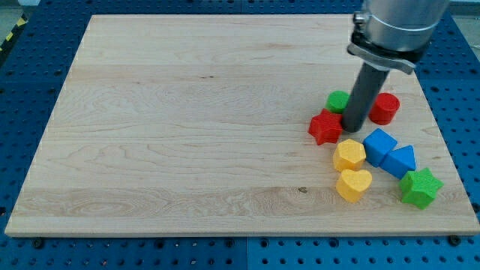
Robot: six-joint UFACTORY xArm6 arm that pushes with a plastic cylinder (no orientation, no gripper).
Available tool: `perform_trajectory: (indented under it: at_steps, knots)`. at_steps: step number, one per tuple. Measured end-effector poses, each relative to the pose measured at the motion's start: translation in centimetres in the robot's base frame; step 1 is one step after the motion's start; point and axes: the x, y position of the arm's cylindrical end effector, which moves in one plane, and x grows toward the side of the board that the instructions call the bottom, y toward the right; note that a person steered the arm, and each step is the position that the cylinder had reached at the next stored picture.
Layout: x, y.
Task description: Slide green circle towards top left
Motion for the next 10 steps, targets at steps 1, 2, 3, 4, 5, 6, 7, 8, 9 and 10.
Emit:
perform_trajectory:
  at_steps: [1, 2, 3, 4, 5, 6, 7, 8, 9, 10]
  knots:
    - [-1.7, -0.2]
    - [-3.2, -0.2]
    - [-5.2, -0.2]
    - [-7.0, -0.2]
    - [-9.3, -0.3]
    - [-11.0, -2.2]
    - [-12.1, -4.3]
    - [-12.1, -5.3]
    - [-12.1, -6.0]
    - [-11.5, -6.2]
